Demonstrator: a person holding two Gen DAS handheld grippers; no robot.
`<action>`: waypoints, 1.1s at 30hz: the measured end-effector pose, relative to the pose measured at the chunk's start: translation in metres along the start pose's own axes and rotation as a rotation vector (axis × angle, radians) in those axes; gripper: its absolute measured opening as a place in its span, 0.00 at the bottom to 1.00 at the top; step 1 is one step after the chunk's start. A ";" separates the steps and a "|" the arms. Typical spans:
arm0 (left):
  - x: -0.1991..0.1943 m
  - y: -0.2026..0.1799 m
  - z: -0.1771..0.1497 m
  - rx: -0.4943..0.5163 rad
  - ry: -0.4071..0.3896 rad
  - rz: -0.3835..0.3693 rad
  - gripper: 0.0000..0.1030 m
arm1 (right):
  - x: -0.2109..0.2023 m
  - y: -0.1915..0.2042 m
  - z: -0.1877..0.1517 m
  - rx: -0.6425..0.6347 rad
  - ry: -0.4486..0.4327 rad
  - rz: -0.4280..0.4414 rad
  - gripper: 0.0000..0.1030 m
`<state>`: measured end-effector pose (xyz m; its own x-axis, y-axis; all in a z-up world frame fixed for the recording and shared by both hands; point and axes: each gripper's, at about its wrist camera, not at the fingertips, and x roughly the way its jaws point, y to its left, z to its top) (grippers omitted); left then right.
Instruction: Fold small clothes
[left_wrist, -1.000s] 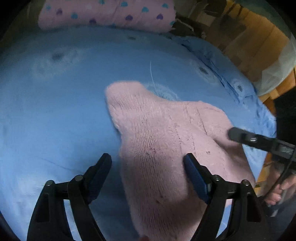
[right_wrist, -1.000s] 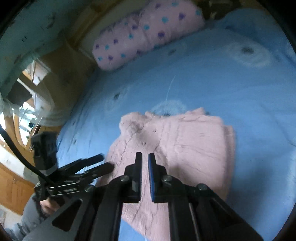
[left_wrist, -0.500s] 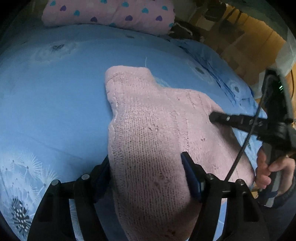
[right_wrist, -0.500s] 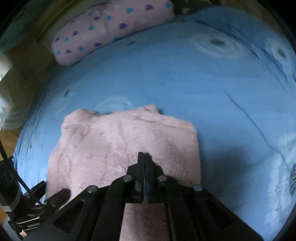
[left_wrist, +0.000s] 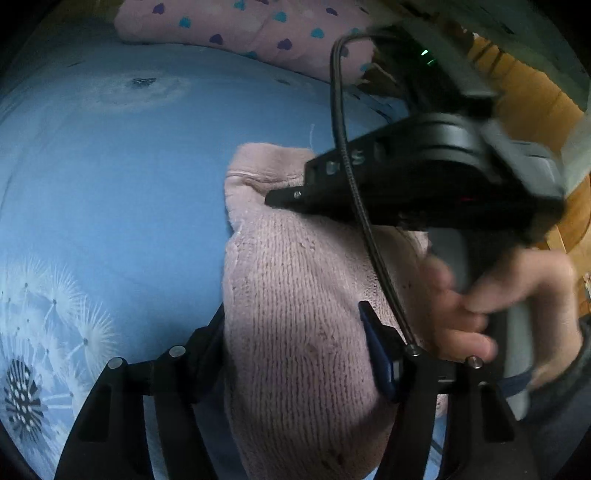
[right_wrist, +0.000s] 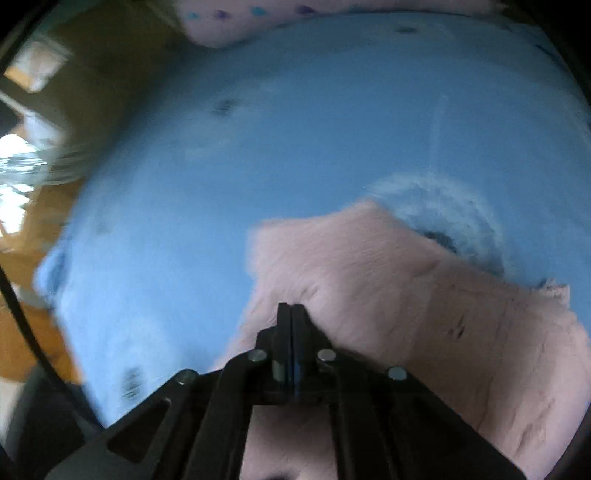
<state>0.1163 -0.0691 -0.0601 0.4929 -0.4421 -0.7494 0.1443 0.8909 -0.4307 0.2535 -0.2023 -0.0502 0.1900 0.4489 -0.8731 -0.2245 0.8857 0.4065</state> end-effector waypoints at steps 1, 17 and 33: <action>0.000 0.000 0.000 0.000 0.000 0.000 0.58 | 0.000 -0.003 0.002 0.026 -0.028 0.002 0.00; -0.021 -0.002 0.021 -0.009 0.005 -0.006 0.59 | -0.194 -0.049 -0.086 -0.041 -0.624 0.008 0.30; -0.020 -0.007 0.031 0.156 -0.044 0.038 0.67 | -0.182 -0.167 -0.197 0.322 -0.503 0.246 0.77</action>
<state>0.1318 -0.0638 -0.0268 0.5369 -0.4059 -0.7396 0.2550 0.9137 -0.3164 0.0684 -0.4550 -0.0125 0.6117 0.5751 -0.5433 -0.0350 0.7057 0.7076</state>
